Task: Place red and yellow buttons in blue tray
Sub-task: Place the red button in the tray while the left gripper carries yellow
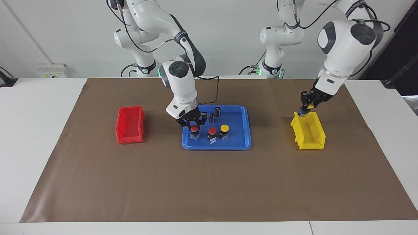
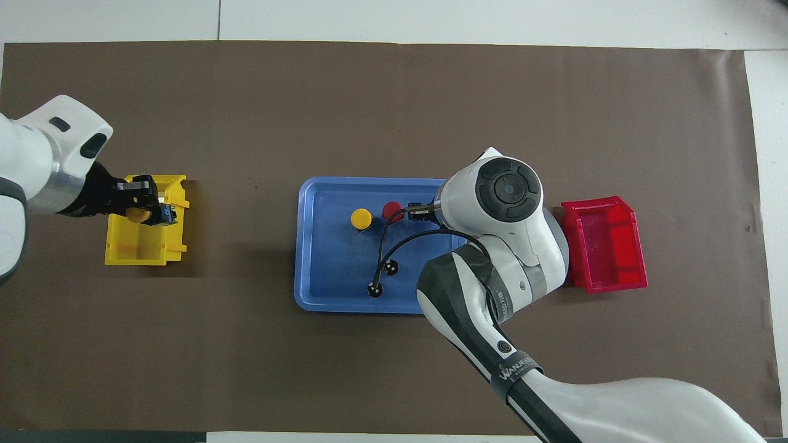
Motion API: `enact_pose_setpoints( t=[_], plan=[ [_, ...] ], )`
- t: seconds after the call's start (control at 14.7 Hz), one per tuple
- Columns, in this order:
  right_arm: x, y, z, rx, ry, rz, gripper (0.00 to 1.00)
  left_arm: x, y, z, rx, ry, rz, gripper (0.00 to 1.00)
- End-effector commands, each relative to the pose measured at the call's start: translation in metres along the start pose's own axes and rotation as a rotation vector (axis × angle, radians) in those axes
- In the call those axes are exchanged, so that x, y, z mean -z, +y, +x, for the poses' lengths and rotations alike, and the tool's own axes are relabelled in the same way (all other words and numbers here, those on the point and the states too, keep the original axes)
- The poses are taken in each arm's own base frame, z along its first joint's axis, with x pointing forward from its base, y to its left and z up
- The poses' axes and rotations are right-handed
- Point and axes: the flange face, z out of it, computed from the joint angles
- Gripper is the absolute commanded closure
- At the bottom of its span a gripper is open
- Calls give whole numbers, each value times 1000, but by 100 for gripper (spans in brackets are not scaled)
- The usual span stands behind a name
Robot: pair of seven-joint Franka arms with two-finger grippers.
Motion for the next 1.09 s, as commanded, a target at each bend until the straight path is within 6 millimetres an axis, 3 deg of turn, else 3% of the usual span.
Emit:
enact_pose_setpoints(
  t=[0.0, 0.07, 0.14, 0.2, 0.34, 0.48, 0.61, 0.75, 1.02],
  plan=[
    [-12, -2, 0, -1, 16, -8, 47, -13, 50, -14, 63, 14, -17, 98],
    [-10, -2, 0, 0, 7, -13, 8, -19, 68, -18, 70, 26, -26, 98],
    [-8, 0, 1, -2, 8, -14, 0, -27, 89, -21, 79, 43, -38, 99],
    [-2, 2, 5, -6, 7, -15, 0, -35, 109, -23, 107, 59, -50, 98],
    [33, 23, 29, -20, 14, -50, 0, -50, 143, -27, 136, 79, -74, 99],
    [79, 52, 53, -43, 20, -98, 0, -65, 165, -29, 160, 87, -89, 99],
    [128, 76, 60, -85, 42, -103, 0, -79, 178, -31, 171, 83, -91, 99],
    [166, 113, 62, -147, 48, -108, 0, -91, 193, -34, 173, 88, -99, 99],
    [223, 152, 42, -200, 36, -119, 0, -117, 203, -37, 169, 76, -85, 99]
  ],
)
